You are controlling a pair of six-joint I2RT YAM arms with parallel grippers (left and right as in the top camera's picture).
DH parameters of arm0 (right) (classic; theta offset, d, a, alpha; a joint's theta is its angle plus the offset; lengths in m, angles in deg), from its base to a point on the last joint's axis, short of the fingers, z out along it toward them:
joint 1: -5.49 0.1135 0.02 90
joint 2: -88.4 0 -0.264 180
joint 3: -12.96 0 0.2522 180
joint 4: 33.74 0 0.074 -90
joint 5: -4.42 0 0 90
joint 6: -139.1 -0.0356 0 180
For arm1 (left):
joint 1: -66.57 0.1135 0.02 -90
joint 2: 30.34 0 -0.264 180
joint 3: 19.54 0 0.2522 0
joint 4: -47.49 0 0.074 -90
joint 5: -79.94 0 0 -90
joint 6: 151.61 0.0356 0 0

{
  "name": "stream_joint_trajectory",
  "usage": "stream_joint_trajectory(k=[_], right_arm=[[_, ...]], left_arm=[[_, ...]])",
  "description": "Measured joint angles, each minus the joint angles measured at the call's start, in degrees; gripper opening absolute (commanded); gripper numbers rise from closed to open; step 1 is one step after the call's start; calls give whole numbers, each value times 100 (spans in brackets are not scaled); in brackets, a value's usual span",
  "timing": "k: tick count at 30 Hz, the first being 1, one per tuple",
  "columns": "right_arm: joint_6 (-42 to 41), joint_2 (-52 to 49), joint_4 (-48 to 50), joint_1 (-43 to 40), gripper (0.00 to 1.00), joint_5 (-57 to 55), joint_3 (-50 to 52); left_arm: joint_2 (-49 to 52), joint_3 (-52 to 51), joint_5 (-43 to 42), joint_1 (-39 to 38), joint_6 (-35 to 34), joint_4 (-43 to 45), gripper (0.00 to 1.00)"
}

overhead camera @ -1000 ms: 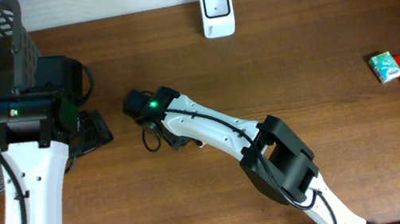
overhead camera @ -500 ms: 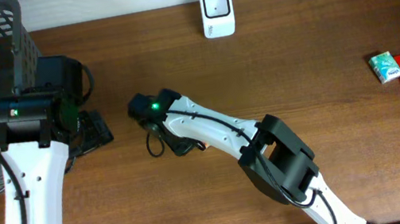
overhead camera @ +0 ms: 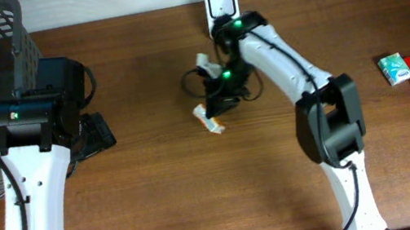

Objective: Scan the item barcode

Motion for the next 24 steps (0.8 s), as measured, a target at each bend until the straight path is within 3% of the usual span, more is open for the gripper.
stream_joint_trajectory(k=[3, 12, 14, 16, 19, 24], right_arm=[[-11, 0, -4, -37, 32, -136, 275], [-1255, 0, -280, 15, 33, -2529, 415], [-1325, 0, -341, -17, 44, -2710, 415], [-1357, 0, -341, -20, 56, -2774, 415], [-1189, 0, -319, -2, 63, -2575, 417], [-590, 0, 55, 2, 64, -1759, 420]], left_arm=[[0, 0, 2, 2, 0, 0, 99], [0, 0, 2, 0, 0, 0, 99], [0, 0, 2, 2, 0, 0, 99], [0, 0, 2, 2, 0, -2, 99], [0, 0, 2, 2, 0, 0, 99], [0, 0, 2, 2, 0, 0, 99]])
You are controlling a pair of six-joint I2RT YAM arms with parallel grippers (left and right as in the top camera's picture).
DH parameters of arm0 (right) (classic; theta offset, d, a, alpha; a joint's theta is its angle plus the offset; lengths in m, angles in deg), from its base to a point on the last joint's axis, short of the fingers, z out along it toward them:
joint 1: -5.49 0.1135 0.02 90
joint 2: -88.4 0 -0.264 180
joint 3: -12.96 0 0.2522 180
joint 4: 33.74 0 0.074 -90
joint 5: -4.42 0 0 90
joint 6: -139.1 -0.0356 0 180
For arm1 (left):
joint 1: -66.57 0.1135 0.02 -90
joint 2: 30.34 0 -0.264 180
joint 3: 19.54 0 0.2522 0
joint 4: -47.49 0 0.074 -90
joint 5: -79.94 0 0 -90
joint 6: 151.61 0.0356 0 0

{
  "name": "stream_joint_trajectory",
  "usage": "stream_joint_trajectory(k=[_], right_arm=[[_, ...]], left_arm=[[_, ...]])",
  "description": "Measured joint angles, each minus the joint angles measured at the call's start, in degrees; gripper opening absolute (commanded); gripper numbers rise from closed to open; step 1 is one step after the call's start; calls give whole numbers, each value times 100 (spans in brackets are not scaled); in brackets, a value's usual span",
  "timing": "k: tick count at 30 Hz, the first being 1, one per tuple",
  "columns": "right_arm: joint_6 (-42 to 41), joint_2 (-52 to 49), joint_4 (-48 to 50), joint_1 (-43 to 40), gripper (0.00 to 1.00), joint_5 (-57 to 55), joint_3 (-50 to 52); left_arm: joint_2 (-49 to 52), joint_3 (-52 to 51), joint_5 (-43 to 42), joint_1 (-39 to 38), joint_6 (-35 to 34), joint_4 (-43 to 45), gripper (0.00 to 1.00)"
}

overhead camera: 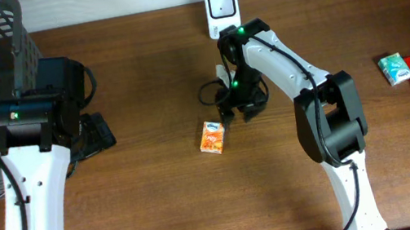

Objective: Scan the item barcode

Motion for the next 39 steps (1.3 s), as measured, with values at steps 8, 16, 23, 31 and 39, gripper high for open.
stream_joint_trajectory(k=[8, 16, 23, 31, 39], right_arm=[[966, 0, 780, 177, 62, -57, -15], [-234, -2, 737, 933, 57, -511, -767], [-2973, -55, 892, 1853, 43, -2308, -660], [-4118, -223, 857, 2065, 41, -3117, -442], [-4441, -295, 789, 2107, 4, -3532, -221]], left_arm=[[0, 0, -2, 0, 0, 0, 99], [0, 0, 0, -2, 0, -2, 99], [0, 0, 0, 0, 0, 0, 99], [0, 0, 0, -2, 0, -2, 99], [0, 0, 0, 0, 0, 0, 99]])
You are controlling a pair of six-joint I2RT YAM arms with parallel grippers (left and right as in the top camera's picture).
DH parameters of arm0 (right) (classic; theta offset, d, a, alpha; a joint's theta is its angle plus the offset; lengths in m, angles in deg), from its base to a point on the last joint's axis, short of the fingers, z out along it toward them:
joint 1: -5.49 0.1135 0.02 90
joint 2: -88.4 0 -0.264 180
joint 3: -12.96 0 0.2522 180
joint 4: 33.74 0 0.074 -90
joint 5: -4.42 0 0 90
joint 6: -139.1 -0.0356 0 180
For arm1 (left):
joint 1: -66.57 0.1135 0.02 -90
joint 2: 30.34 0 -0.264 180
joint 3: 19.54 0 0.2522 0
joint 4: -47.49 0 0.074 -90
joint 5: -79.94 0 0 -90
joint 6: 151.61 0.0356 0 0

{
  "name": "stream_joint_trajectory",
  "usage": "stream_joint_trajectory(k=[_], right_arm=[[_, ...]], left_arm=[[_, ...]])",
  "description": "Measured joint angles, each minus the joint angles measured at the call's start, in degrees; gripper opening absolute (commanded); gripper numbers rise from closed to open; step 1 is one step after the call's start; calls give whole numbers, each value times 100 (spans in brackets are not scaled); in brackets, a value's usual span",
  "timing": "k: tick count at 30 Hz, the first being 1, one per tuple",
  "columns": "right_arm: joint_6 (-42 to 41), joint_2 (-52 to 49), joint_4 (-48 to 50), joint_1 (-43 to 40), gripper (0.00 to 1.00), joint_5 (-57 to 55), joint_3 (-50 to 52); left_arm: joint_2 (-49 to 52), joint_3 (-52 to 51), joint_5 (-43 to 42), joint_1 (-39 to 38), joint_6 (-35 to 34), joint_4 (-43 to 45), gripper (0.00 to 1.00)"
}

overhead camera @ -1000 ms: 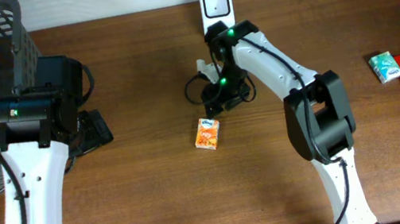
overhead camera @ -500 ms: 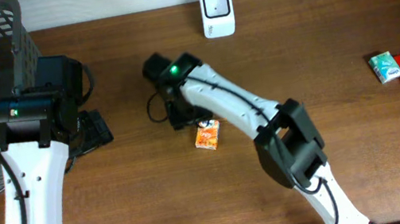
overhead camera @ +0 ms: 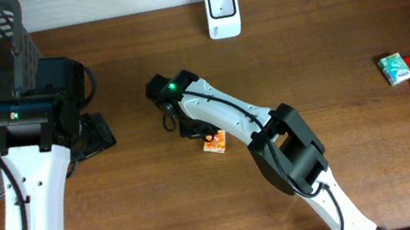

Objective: Scan the item barcode

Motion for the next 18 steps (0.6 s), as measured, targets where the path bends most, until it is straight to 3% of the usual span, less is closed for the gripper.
stream_joint_trajectory(k=[6, 8, 11, 15, 16, 18], right_arm=[[352, -20, -592, 0, 5, 260, -684], [678, -20, -671, -13, 12, 586, -1161], [1305, -11, -664, -85, 13, 1355, -1722], [2033, -9, -671, -374, 12, 2496, -1709], [2249, -7, -632, -485, 5, 2830, -1591], [2570, 0, -402, -660, 4, 3427, -1191]], left_arm=[[0, 0, 0, -2, 0, 0, 99], [0, 0, 0, -2, 0, 0, 99], [0, 0, 0, -2, 0, -2, 99], [0, 0, 0, -2, 0, 0, 99], [0, 0, 0, 0, 0, 0, 99], [0, 0, 0, 0, 0, -2, 99]])
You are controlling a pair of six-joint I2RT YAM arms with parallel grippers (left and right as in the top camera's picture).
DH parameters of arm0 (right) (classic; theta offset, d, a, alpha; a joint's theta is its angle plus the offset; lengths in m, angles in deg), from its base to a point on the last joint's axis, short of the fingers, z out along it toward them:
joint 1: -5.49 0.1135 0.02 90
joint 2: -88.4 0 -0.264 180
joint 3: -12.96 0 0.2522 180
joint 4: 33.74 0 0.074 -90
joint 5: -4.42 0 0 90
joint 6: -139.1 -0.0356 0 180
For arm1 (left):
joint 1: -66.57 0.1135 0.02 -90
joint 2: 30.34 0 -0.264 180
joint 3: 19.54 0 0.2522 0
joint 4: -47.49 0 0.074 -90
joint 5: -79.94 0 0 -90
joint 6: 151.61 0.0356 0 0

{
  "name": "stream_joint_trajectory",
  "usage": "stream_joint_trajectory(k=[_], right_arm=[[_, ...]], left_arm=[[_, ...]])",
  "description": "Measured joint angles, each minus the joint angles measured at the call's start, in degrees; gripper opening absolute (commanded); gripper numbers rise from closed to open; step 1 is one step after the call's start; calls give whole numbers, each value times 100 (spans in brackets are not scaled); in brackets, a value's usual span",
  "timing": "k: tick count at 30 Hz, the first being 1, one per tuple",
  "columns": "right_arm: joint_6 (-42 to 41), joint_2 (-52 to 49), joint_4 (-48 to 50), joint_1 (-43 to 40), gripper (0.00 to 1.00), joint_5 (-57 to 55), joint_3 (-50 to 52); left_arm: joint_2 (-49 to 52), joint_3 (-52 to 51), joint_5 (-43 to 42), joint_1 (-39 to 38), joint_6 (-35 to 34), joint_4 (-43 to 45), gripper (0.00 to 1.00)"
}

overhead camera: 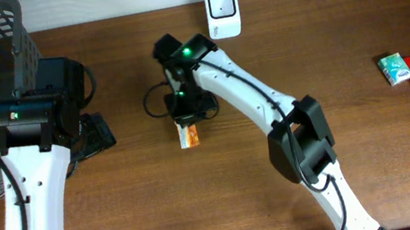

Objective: Scan the item barcode

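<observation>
The item is a small orange packet [190, 138] on the wooden table left of centre. My right gripper [187, 123] stands right over its far end and looks shut on it; the fingers themselves are hidden under the wrist. Only the near half of the packet shows. The white barcode scanner [220, 1] stands at the table's back edge, well behind and to the right of the packet. My left gripper [97, 132] rests low at the left, beside the basket, with nothing seen in it, and its jaws are too dark to read.
A dark mesh basket fills the back left corner. At the far right edge lie a green and white packet [393, 68], a red snack bag and a blue item. The table [122, 219] is brown wood.
The orange packet has shifted a little to the left and turned straighter, and my right gripper now sits directly over its far end instead of beside it. The left arm is unchanged.
My right gripper first held the packet tilted in front of the scanner. Then the packet lay flat on the table with the gripper apart from it to the right. Later the gripper stood at the packet's left, and now it is on the packet, which has shifted left.
</observation>
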Motion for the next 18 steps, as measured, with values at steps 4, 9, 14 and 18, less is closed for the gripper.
stream_joint_trajectory(k=[4, 9, 14, 18], right_arm=[[494, 2, 721, -216, 4, 1189, 1152], [754, 2, 791, -391, 29, 1965, 1980], [953, 2, -490, -916, 75, 1270, 1622], [1298, 13, -1513, -1191, 78, 682, 326]], left_arm=[[0, 0, -2, -2, 0, 0, 99], [0, 0, 0, 0, 0, 0, 99], [0, 0, -2, -2, 0, 0, 99], [0, -2, 0, 0, 0, 7, 99]])
